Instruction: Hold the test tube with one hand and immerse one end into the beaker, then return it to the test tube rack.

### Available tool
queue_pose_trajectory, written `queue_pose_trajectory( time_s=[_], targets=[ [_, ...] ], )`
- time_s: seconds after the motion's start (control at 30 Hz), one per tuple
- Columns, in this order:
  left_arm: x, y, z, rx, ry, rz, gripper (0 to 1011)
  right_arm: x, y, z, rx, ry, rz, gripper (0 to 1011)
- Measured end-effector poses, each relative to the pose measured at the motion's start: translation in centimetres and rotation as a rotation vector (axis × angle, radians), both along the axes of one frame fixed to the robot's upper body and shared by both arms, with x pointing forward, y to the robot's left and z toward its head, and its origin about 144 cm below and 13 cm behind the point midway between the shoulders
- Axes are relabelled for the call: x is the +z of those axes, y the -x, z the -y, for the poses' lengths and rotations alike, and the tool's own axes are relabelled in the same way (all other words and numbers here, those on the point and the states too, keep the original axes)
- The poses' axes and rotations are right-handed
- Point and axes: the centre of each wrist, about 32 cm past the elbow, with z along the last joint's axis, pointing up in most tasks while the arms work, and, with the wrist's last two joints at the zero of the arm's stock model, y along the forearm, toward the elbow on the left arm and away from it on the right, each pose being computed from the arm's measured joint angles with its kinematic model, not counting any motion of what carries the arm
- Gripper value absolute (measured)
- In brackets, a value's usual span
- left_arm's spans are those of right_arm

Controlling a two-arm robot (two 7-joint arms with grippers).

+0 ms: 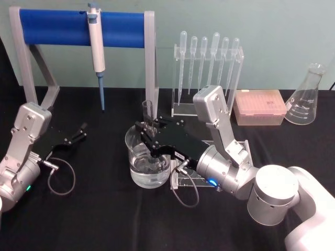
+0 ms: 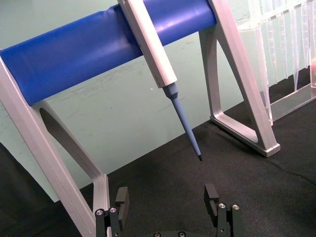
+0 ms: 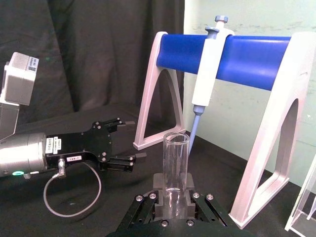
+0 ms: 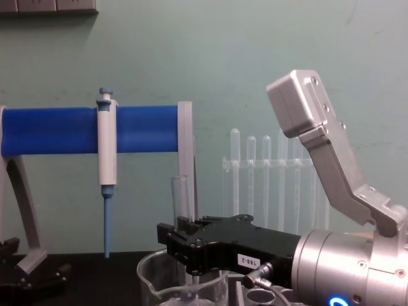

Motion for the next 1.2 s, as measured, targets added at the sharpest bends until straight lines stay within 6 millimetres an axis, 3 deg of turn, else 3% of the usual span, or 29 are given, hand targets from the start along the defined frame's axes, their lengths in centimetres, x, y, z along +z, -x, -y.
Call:
queue_pose_trajectory(
  time_s=[1.2],
  targets=[
    [0.00, 0.00, 0.00, 0.000, 0.000, 0.000, 1000, 0.00, 0.00, 0.00, 0.000, 0.000, 0.000, 227]
  ],
)
